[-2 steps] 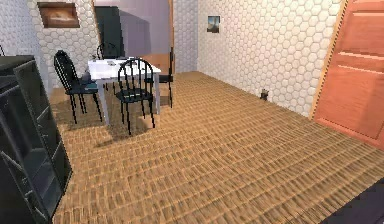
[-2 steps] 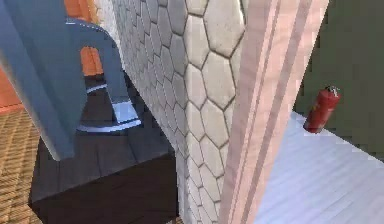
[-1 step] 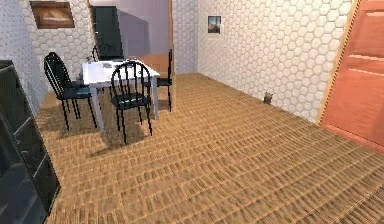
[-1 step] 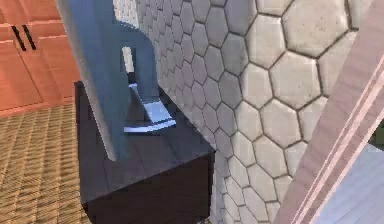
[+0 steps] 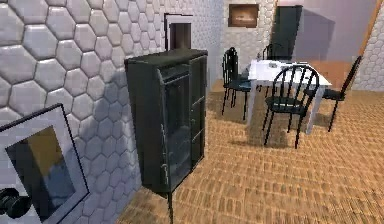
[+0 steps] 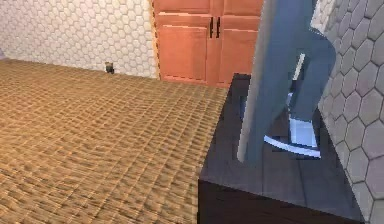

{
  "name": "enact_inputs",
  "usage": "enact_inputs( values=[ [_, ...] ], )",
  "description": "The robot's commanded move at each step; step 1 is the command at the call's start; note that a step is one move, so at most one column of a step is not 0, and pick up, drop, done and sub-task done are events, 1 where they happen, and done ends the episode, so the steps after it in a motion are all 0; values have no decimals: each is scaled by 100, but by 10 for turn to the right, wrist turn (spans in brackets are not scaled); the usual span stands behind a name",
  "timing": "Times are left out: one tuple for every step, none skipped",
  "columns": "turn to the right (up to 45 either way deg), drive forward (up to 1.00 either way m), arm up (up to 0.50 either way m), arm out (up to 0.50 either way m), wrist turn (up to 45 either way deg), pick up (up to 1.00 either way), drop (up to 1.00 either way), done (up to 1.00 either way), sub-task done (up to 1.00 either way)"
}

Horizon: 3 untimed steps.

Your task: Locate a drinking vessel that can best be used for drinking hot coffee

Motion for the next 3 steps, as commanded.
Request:
enact_inputs(
  values=[
    [-360, 0, 0, 0, 0, 0, 0, 0, 0],
    [0, 5, 0, 0, 0, 0, 0, 0, 0],
    [450, 0, 0, 0, 0, 0, 0, 0, 0]
  ],
)
